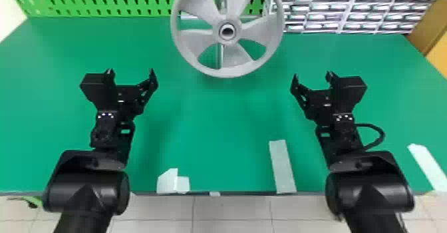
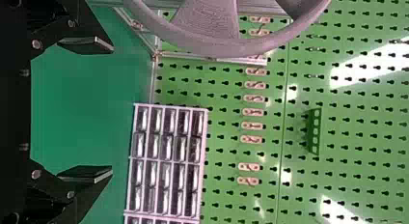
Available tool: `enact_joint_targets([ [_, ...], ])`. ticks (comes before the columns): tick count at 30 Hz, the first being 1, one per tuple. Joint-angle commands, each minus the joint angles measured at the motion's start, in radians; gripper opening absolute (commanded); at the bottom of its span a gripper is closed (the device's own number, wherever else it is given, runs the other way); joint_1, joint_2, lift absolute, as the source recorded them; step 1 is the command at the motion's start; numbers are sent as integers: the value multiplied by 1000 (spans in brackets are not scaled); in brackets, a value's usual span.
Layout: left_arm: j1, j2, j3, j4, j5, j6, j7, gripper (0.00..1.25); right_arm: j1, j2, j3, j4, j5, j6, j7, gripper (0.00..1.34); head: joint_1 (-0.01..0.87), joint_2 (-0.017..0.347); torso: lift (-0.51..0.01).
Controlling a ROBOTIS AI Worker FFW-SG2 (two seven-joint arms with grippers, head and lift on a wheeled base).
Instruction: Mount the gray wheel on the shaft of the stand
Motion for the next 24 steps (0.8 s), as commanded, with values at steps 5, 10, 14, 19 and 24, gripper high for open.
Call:
enact_joint_targets([
  [5,-1,0,-1,0,0,0,0,1042,-1,2,-1,0,0,0,0,954,865,52,-101],
  [10,-1,0,-1,0,2,0,0,1042,-2,4,-1,0,0,0,0,953,865,52,-101],
  [14,-1,0,-1,0,2,0,0,1042,-2,4,-1,0,0,0,0,953,865,52,-101],
  [19,-4,0,-2,0,2,0,0,1042,-2,4,-4,0,0,0,0,953,865,52,-101],
  [24,-4,0,-2,0,2,-2,2,1042,-4,5,-6,0,0,-2,0,953,865,52,-101],
])
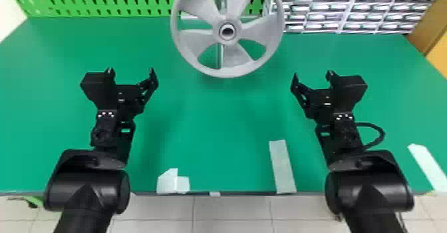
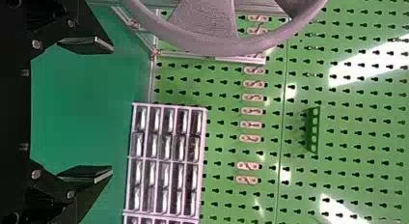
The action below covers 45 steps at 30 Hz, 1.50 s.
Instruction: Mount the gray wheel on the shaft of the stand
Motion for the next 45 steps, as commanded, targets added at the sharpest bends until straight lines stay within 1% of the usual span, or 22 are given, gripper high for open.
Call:
enact_joint_targets([
  [1,0,0,0,0,0,-1,2,1042,-1,1,1,0,0,-1,0,954,865,52,-101],
  [45,-2,0,-2,0,2,-3,6,1042,-2,1,-1,0,-2,-3,0,953,865,52,-101],
])
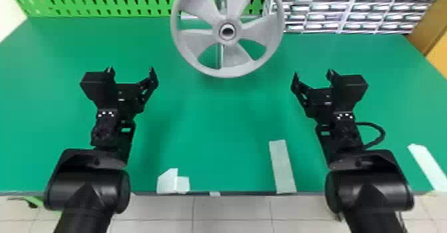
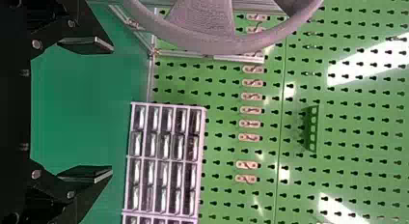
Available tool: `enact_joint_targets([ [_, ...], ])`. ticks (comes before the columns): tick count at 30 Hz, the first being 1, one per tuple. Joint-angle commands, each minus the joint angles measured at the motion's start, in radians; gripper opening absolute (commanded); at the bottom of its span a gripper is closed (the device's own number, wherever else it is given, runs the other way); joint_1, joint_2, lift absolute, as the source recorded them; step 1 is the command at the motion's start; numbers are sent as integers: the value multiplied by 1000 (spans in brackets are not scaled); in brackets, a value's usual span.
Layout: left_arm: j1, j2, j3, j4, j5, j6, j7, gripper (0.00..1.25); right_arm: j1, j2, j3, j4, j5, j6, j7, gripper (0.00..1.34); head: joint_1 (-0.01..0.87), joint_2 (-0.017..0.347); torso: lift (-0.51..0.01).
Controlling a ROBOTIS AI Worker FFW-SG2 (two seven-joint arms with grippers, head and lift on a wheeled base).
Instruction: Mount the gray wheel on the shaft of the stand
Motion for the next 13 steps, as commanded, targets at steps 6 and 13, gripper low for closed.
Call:
enact_joint_targets([
  [6,3,0,0,1,0,0,0,1042,3,0,2,0,0,-1,0,953,865,52,-101],
  [13,6,1,5,0,-2,0,0,1042,5,-3,3,0,0,-1,-2,953,865,52,-101],
])
